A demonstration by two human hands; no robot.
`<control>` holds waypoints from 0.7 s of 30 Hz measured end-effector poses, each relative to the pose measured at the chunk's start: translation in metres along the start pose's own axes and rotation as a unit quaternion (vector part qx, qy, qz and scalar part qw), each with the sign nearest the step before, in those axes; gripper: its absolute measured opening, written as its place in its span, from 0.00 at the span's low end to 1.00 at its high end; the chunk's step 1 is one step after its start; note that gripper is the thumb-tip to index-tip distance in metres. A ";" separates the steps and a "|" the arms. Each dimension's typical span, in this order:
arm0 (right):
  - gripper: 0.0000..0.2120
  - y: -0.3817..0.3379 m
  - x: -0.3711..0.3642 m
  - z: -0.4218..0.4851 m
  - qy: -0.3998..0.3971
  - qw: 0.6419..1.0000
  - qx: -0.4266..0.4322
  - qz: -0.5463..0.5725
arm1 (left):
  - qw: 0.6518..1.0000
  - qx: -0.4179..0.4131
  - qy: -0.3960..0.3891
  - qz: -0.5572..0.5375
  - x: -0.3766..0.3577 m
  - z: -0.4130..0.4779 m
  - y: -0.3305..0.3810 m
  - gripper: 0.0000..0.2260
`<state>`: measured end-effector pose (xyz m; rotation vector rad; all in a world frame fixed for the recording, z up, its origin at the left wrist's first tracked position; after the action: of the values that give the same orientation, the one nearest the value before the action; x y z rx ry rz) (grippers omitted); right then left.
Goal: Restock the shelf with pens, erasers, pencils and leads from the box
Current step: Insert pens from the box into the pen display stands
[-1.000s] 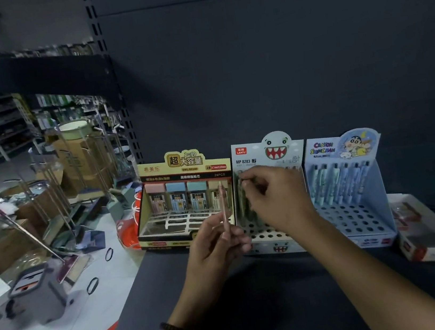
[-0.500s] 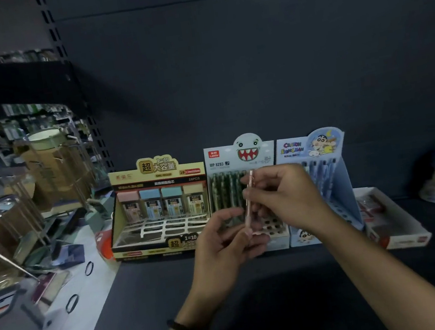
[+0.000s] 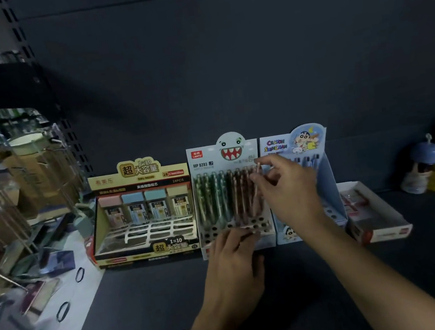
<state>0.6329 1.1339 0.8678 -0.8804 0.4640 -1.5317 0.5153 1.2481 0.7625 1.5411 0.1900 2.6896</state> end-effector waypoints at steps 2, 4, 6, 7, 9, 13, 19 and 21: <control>0.12 0.005 -0.005 0.000 -0.004 1.000 -0.011 -0.017 | 1.000 -0.004 0.000 0.007 0.001 -0.001 0.000 0.19; 0.12 0.011 -0.011 0.001 -0.023 0.999 -0.029 -0.027 | 1.000 -0.012 0.001 0.014 0.002 -0.001 0.001 0.20; 0.12 0.011 -0.015 -0.001 -0.041 0.998 -0.038 -0.037 | 1.000 -0.011 0.000 0.019 0.002 -0.001 0.001 0.20; 0.13 0.010 -0.017 -0.002 -0.047 0.997 -0.036 -0.047 | 1.000 -0.010 -0.002 0.019 0.002 -0.002 0.001 0.20; 0.16 0.010 -0.020 -0.005 -0.056 0.996 -0.028 -0.068 | 1.000 -0.011 -0.001 0.021 0.002 -0.002 0.000 0.20; 0.12 0.013 -0.028 -0.014 -0.072 0.992 0.020 -0.104 | 1.000 -0.009 0.007 0.009 0.001 -0.002 -0.002 0.20; 0.22 0.010 -0.015 -0.026 -0.087 0.991 -0.009 -0.100 | 1.000 -0.002 0.007 -0.014 -0.001 -0.001 -0.005 0.19; 0.22 0.007 -0.002 -0.034 -0.084 0.991 -0.026 -0.100 | 1.000 -0.002 0.006 -0.024 -0.001 -0.002 -0.006 0.19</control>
<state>0.6120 1.1281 0.8402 -1.1135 0.3023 -1.6159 0.5136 1.2536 0.7599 1.5001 0.2202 2.6609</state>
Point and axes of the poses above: each hand's wrist, its own z-axis towards the middle knuckle, its own x-axis out of the back of the hand, y = z × x, the point moved 5 cm from there along z, towards the middle knuckle, and after that the axes turned 14 degrees about z, right-handed, at the moved point
